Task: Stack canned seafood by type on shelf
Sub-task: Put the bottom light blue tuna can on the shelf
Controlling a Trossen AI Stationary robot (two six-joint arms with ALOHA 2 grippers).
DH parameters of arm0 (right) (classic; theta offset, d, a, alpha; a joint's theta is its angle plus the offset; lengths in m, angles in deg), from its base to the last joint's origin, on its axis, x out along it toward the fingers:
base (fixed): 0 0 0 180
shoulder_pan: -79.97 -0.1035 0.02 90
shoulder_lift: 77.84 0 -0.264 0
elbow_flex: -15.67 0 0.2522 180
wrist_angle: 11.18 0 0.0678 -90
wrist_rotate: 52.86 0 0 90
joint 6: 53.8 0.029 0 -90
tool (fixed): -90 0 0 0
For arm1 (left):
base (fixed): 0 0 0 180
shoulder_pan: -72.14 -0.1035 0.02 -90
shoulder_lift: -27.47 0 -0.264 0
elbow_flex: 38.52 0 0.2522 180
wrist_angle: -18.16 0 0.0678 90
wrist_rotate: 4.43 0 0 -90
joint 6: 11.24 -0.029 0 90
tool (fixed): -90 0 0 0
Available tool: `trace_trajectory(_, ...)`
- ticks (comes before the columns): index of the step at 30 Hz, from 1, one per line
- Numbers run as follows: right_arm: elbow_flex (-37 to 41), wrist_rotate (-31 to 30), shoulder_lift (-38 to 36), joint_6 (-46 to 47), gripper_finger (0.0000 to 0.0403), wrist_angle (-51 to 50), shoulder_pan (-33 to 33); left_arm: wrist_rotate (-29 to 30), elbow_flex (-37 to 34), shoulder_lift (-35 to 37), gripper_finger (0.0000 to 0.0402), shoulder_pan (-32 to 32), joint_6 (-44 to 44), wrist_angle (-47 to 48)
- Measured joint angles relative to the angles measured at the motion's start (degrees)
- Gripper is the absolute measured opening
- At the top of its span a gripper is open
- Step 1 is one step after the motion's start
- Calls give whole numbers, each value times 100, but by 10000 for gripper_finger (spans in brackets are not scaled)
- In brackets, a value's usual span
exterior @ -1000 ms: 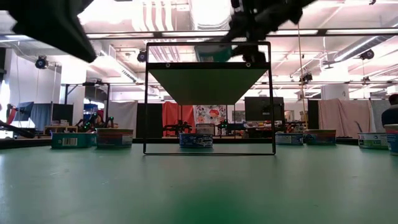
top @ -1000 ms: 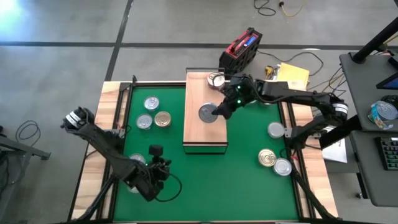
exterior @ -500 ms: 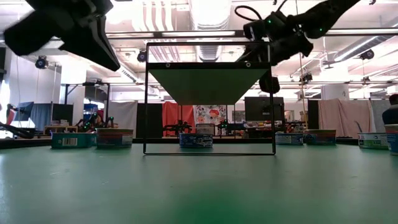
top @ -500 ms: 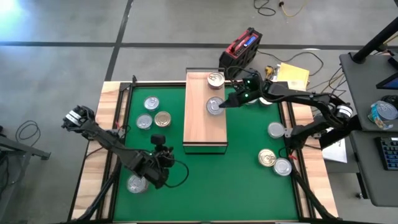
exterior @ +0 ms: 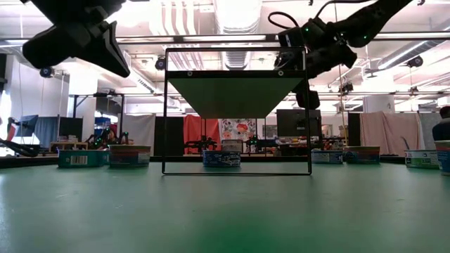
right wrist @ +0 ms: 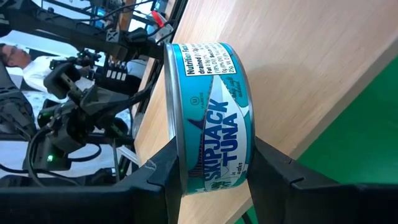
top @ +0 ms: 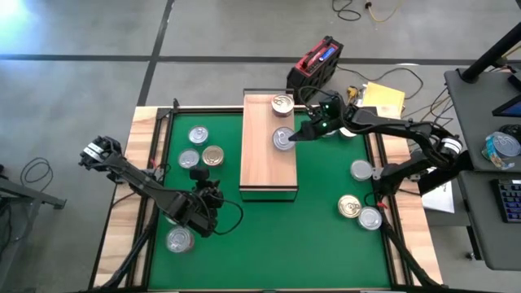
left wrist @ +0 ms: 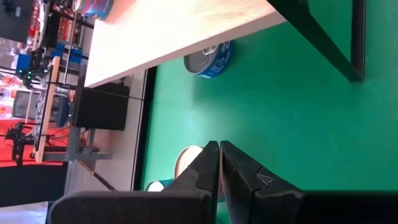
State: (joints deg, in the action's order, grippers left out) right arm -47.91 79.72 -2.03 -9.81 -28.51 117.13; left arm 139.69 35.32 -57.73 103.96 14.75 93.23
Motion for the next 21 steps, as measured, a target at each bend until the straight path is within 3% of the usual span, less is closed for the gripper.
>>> trace_trajectory(5, -22, -65, 4, 43, 134, 9, 0, 42, -1, 19, 0, -1, 3, 14)
trace_trajectory(11, -28, -82, 7, 107, 186, 5, 0, 44, -1, 21, 0, -1, 3, 14)
trace_trajectory(21, -28, -366, 9, 195, 186, 4, 0, 44, -1, 21, 0, -1, 3, 14)
